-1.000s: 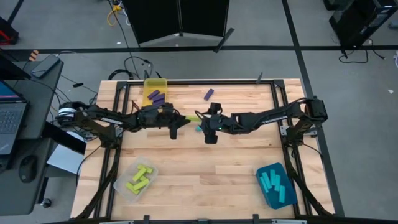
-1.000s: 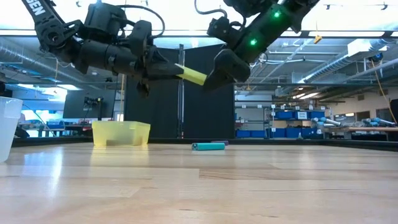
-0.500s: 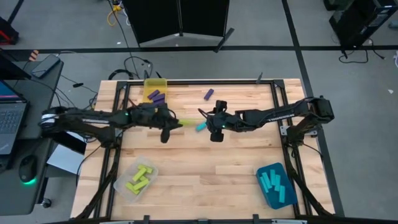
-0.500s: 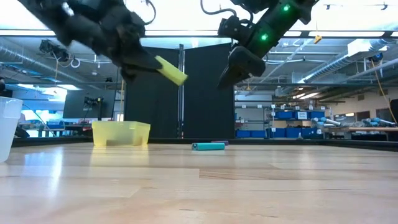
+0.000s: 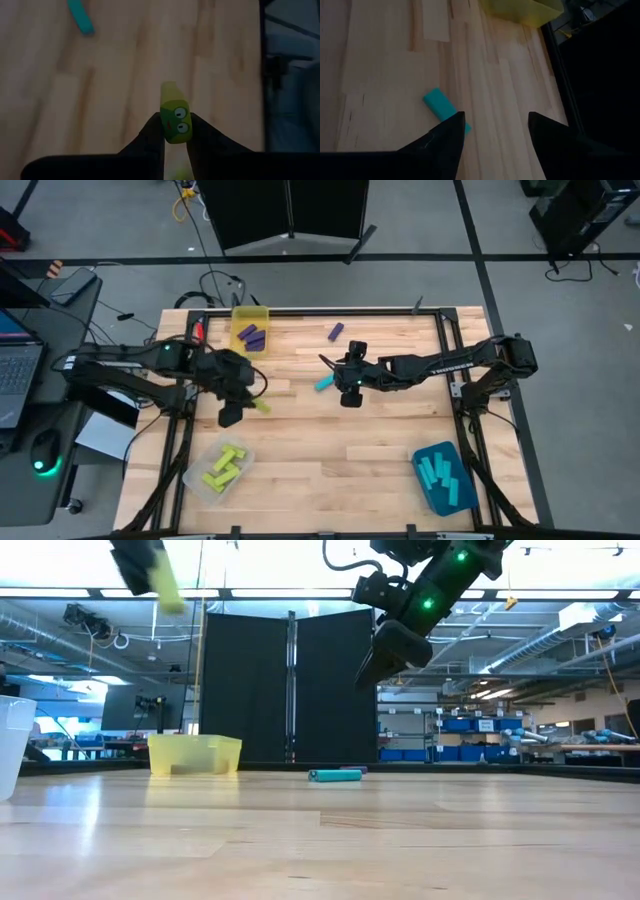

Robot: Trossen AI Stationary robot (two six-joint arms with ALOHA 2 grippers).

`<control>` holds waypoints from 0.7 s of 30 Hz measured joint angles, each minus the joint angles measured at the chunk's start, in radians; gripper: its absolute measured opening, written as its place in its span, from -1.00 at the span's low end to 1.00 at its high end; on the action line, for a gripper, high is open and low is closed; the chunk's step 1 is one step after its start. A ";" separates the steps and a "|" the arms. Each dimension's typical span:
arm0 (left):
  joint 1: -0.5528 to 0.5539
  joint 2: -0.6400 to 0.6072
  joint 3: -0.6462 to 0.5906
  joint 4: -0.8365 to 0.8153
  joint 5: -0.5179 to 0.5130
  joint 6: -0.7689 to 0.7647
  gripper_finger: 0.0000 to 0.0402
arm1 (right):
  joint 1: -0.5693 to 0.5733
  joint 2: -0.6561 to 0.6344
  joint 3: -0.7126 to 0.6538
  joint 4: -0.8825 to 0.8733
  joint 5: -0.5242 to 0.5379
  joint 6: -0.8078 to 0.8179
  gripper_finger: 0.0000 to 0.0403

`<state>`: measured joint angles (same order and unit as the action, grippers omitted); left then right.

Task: Sort blocks
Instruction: Put the green block into the transparent bin

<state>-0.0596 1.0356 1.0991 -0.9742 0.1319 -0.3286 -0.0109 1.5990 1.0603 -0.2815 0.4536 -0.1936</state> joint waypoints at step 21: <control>-0.466 0.162 -0.131 -0.169 0.361 -0.761 -0.71 | 0.000 0.000 0.000 -0.012 -0.033 -0.045 0.10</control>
<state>-0.5258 1.1976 0.9683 -1.1432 0.4931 -1.0893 -0.0109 1.5990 1.0603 -0.2932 0.4208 -0.2390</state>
